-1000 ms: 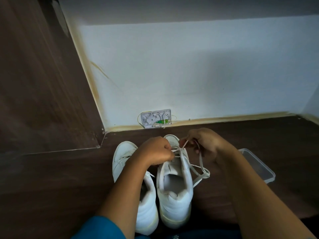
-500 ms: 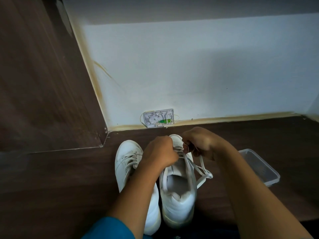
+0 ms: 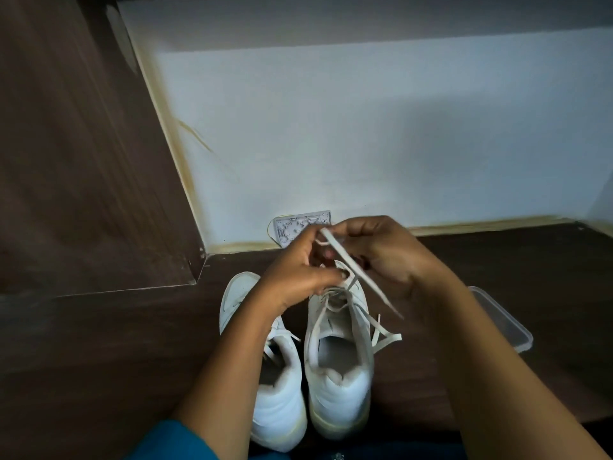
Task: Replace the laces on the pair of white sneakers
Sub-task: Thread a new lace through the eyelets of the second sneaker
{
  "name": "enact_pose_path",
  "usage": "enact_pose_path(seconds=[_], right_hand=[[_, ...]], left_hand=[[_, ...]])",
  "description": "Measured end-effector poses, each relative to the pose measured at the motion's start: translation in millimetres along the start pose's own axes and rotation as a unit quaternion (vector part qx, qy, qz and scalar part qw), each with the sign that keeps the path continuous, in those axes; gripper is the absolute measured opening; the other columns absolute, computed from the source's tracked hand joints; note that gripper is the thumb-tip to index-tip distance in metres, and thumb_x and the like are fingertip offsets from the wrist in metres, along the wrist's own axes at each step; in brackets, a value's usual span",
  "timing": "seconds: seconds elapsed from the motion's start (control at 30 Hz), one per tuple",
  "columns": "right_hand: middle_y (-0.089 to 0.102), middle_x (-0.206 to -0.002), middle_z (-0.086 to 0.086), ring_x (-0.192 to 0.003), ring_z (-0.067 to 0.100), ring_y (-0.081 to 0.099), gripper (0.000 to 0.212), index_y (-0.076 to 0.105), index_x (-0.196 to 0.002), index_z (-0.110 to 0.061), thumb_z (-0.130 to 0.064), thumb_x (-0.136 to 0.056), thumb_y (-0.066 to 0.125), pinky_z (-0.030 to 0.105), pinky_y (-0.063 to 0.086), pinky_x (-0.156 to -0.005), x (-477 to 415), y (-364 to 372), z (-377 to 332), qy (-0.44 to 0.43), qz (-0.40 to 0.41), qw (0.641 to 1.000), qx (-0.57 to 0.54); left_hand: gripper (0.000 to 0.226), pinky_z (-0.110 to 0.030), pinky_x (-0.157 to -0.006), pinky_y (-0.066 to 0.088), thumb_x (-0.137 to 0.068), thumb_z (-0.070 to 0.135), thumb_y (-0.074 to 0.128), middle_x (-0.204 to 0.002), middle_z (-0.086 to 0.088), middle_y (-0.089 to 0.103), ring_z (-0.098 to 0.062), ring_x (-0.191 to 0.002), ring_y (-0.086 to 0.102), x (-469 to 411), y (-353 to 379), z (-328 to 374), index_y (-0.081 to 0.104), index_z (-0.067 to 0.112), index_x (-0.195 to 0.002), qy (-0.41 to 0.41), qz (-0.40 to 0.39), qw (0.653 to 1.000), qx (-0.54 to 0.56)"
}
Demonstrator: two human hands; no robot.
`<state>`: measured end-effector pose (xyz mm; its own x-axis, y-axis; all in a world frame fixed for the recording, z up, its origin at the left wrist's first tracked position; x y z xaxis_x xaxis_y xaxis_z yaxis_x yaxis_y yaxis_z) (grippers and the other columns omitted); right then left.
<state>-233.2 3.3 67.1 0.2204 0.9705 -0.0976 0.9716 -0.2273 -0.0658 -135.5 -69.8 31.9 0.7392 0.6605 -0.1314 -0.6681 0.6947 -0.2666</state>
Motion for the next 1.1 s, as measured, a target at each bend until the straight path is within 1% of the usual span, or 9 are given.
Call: enact_pose_path(seconds=[0.13, 0.27, 0.4, 0.57, 0.67, 0.8, 0.9, 1.0, 1.1], right_hand=[[0.063, -0.055, -0.003, -0.043, 0.003, 0.051, 0.011, 0.069, -0.088, -0.001, -0.003, -0.090, 0.058, 0.019, 0.039, -0.046, -5, 0, 3, 0.005, 0.019, 0.995, 0.097], [0.065, -0.058, 0.001, -0.041, 0.007, 0.043, 0.007, 0.063, -0.089, -0.007, -0.002, -0.086, 0.058, 0.021, 0.033, -0.045, -5, -13, 10, 0.043, 0.046, 0.982, 0.175], [0.062, -0.059, -0.006, -0.037, -0.004, 0.045, 0.014, 0.070, -0.080, -0.011, -0.004, -0.084, 0.059, 0.013, 0.034, -0.042, -6, -37, 15, 0.040, 0.124, 0.947, 0.294], [0.064, -0.064, -0.002, -0.061, 0.014, 0.058, 0.019, 0.071, -0.077, -0.005, -0.001, -0.081, 0.053, 0.024, 0.043, -0.060, -6, -50, 24, 0.048, 0.209, 0.921, 0.325], [0.068, -0.080, 0.005, -0.082, 0.024, 0.063, 0.015, 0.069, -0.087, -0.008, -0.007, -0.084, 0.055, 0.029, 0.049, -0.068, -8, -47, 26, 0.040, 0.226, 0.904, 0.362], [0.061, -0.105, 0.006, -0.091, 0.023, 0.060, 0.024, 0.061, -0.109, -0.013, -0.023, -0.086, 0.061, 0.029, 0.048, -0.072, -9, -35, 26, 0.044, 0.210, 0.870, 0.444], [0.067, -0.092, 0.009, -0.079, 0.020, 0.061, 0.023, 0.066, -0.089, -0.009, -0.031, -0.081, 0.068, 0.026, 0.044, -0.065, -8, -22, 14, 0.019, 0.190, 0.875, 0.444], [0.067, -0.059, 0.011, -0.038, 0.010, 0.048, 0.037, 0.068, -0.061, -0.002, -0.036, -0.077, 0.070, 0.020, 0.036, -0.044, -6, 1, 16, 0.105, 0.055, 0.920, 0.372], [0.065, -0.052, 0.001, -0.028, 0.004, 0.042, 0.033, 0.067, -0.054, -0.008, -0.031, -0.078, 0.065, 0.014, 0.032, -0.037, -5, 13, 29, 0.182, 0.002, 0.900, 0.396]], left_hand=[[0.054, -0.016, -0.067, 0.049, -0.072, -0.009, 0.067, -0.096, -0.007, 0.059, -0.005, -0.080, 0.058, 0, 2, 19, 0.063, 0.032, -0.107, 0.165, 0.018, 0.985, 0.046], [0.028, -0.011, -0.058, 0.040, -0.078, -0.002, 0.065, -0.082, 0.004, 0.058, 0.001, -0.064, 0.054, 1, -8, 23, 0.072, 0.025, -0.078, 0.190, 0.112, 0.975, -0.005], [0.040, -0.020, -0.055, 0.041, -0.086, 0.029, 0.045, -0.072, 0.007, 0.065, -0.005, -0.071, 0.060, 2, -22, 25, 0.063, 0.022, -0.051, 0.127, 0.107, 0.970, 0.179], [0.048, -0.016, -0.038, 0.023, -0.099, 0.036, 0.039, -0.038, 0.005, 0.034, -0.008, -0.035, 0.030, 5, -34, 15, 0.051, 0.010, -0.060, 0.015, 0.151, 0.985, 0.085], [0.034, -0.018, -0.040, 0.031, -0.090, 0.032, 0.050, -0.045, 0.000, 0.047, -0.010, -0.040, 0.040, 7, -24, 13, 0.057, 0.009, -0.067, -0.023, 0.071, 0.985, 0.153], [0.039, -0.019, -0.048, 0.045, -0.099, 0.027, 0.039, -0.071, -0.009, 0.067, -0.011, -0.053, 0.055, 7, -21, 4, 0.067, 0.003, -0.088, -0.115, 0.012, 0.985, 0.127], [0.015, -0.016, -0.046, 0.045, -0.091, -0.003, 0.052, -0.071, -0.007, 0.069, -0.008, -0.050, 0.055, 7, -28, -7, 0.067, -0.002, -0.096, -0.123, 0.024, 0.992, 0.014], [0.024, -0.017, -0.047, 0.051, -0.082, -0.017, 0.056, -0.071, -0.010, 0.062, -0.009, -0.052, 0.059, 8, -24, -17, 0.066, 0.003, -0.087, -0.160, 0.005, 0.987, -0.020], [0.036, -0.022, -0.054, 0.057, -0.074, -0.026, 0.058, -0.070, -0.011, 0.054, -0.012, -0.056, 0.059, 10, -17, -24, 0.063, 0.011, -0.074, -0.179, -0.010, 0.982, -0.052]])
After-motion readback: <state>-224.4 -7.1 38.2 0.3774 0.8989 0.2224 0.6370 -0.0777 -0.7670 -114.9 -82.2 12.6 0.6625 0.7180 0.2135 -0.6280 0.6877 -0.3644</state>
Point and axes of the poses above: each hand's wrist, its own x-axis away from the middle knuckle, its own y-axis out of the palm, z = x × y, the point moved 5 cm from there along -x, towards the middle knuckle
